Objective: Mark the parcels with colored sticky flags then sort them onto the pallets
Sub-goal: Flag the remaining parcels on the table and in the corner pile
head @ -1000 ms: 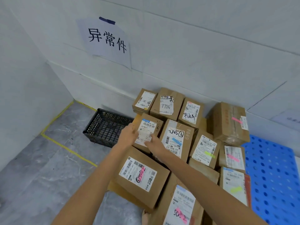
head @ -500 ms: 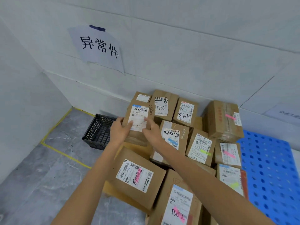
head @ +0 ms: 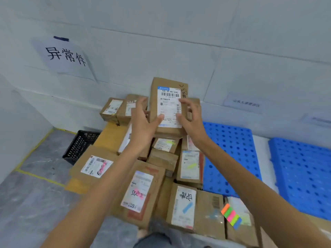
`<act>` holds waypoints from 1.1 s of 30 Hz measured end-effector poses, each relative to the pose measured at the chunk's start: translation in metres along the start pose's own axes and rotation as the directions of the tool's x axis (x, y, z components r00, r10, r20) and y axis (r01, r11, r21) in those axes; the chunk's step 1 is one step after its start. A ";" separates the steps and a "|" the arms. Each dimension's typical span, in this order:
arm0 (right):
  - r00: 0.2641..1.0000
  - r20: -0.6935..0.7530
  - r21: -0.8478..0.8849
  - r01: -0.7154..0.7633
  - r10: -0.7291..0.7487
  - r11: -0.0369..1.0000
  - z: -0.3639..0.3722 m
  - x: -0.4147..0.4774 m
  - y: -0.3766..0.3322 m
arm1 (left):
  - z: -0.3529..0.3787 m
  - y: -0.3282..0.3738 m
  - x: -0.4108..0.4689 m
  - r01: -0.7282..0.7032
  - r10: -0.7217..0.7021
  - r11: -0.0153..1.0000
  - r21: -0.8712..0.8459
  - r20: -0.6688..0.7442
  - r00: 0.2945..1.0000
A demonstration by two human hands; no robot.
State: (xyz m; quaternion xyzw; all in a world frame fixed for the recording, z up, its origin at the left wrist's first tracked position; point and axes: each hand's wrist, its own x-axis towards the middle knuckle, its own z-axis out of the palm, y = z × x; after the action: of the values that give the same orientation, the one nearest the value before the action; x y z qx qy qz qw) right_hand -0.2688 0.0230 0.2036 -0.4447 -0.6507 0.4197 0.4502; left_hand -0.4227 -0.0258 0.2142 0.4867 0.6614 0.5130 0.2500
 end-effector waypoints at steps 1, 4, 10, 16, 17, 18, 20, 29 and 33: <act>1.000 -0.015 -0.011 -0.022 0.022 1.000 -0.029 -0.012 0.004 | 0.024 0.011 -0.018 -0.002 0.002 1.000 -0.009 0.035 0.999; 0.997 -0.027 -0.069 -0.073 0.071 0.995 -0.114 -0.050 0.025 | 0.098 0.035 -0.074 0.030 -0.026 0.999 -0.019 0.169 0.985; 0.973 -0.058 -0.116 -0.230 0.225 0.966 -0.258 -0.145 0.087 | 0.213 0.051 -0.171 0.133 -0.130 0.991 0.029 0.472 0.872; 0.904 -0.090 -0.126 -0.427 0.419 0.895 -0.322 -0.232 0.147 | 0.278 0.027 -0.232 0.260 -0.341 0.940 0.222 0.682 0.647; 0.893 -0.089 -0.128 -0.450 0.442 0.884 -0.324 -0.243 0.154 | 0.284 0.020 -0.237 0.293 -0.376 0.925 0.242 0.691 0.617; 0.887 -0.079 -0.136 -0.462 0.455 0.876 -0.325 -0.253 0.161 | 0.288 0.012 -0.242 0.320 -0.403 0.912 0.256 0.700 0.589; 0.886 -0.047 -0.175 -0.461 0.461 0.870 -0.325 -0.269 0.170 | 0.292 -0.011 -0.248 0.172 -0.384 0.920 0.353 0.719 0.580; 0.881 -0.007 -0.189 -0.466 0.473 0.864 -0.320 -0.292 0.179 | 0.283 -0.089 -0.252 -0.450 -0.273 0.531 0.718 0.648 0.711; 0.878 -0.004 -0.197 -0.469 0.478 0.861 -0.320 -0.291 0.180 | 0.284 -0.094 -0.245 -0.349 -0.239 0.623 0.700 0.595 0.768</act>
State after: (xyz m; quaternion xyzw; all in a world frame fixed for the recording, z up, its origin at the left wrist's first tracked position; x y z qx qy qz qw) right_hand 0.1319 -0.1631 0.0491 -0.6228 -0.5689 0.4623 0.2735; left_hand -0.1257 -0.1226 -0.0128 0.7103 0.6731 -0.0150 0.2055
